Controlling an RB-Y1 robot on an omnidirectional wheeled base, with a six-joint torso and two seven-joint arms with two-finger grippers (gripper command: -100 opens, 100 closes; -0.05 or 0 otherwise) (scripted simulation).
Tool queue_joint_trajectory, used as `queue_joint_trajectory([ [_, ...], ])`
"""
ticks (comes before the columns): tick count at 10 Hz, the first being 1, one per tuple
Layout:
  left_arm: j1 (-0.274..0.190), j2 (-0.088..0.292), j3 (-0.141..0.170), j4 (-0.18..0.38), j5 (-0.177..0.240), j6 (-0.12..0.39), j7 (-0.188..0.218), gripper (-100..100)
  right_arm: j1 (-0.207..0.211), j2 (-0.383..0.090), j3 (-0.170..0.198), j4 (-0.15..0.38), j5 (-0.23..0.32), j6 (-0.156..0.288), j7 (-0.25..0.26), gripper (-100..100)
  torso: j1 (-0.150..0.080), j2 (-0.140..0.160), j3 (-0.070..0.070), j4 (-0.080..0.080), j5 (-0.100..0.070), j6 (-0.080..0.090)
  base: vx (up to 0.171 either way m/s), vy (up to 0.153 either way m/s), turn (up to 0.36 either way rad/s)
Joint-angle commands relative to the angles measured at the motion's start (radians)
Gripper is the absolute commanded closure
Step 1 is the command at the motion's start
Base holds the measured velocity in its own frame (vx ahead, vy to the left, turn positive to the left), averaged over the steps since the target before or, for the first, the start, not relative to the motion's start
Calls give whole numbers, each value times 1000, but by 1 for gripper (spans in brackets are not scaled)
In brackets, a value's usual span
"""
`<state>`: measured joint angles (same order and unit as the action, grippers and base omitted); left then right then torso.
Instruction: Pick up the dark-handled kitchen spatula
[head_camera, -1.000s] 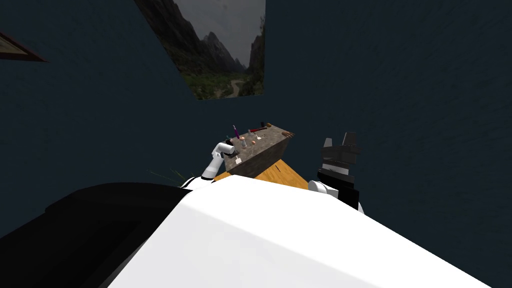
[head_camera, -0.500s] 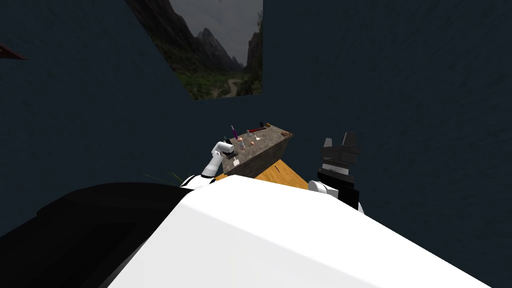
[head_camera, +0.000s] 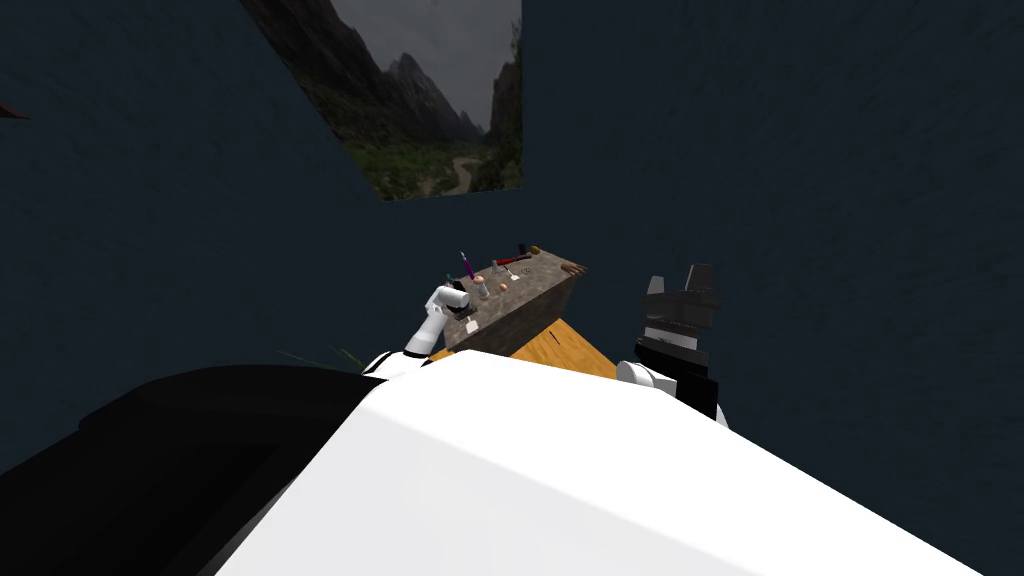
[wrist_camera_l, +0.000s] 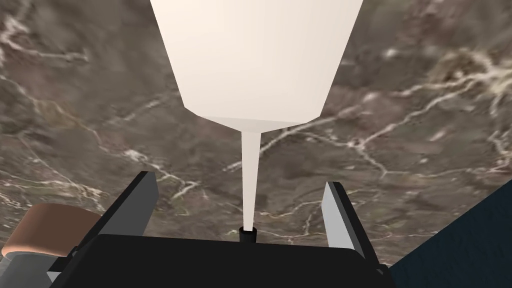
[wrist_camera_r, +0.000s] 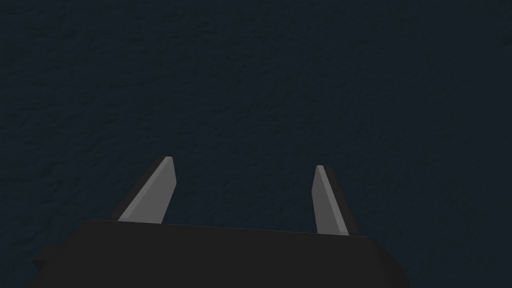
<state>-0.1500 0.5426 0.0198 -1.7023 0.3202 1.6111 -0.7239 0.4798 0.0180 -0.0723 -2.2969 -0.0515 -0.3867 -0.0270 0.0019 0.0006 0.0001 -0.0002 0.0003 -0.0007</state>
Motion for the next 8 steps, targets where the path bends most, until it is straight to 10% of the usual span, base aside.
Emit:
queue_joint_trajectory([
  [1, 2, -5, -7, 28, -7, -31, 2, -100, 0, 0, 0, 0, 0, 0, 0, 0, 0, 0, 0, 0, 0, 0, 0, 24, -31],
  [2, 0, -4, -5, 20, -5, -19, 1, -100, 0, 0, 0, 0, 0, 0, 0, 0, 0, 0, 0, 0, 0, 0, -1, 10, -6],
  [3, 0, -4, -6, 22, -5, -24, 1, 100, 0, 0, 0, 0, 0, 0, 0, 0, 0, 0, 0, 0, 0, 0, 0, 0, 0],
  [7, 0, -4, -5, 22, -6, -23, 1, 100, 0, 0, 0, 0, 0, 0, 0, 0, 0, -2, -1, -1, 1, 0, 0, 0, 0],
  [8, 0, -4, -5, 22, -6, -23, 1, 0, 0, 0, 0, 0, 0, 0, 0, 0, 0, -2, -1, -1, 1, 0, 0, 0, 0],
])
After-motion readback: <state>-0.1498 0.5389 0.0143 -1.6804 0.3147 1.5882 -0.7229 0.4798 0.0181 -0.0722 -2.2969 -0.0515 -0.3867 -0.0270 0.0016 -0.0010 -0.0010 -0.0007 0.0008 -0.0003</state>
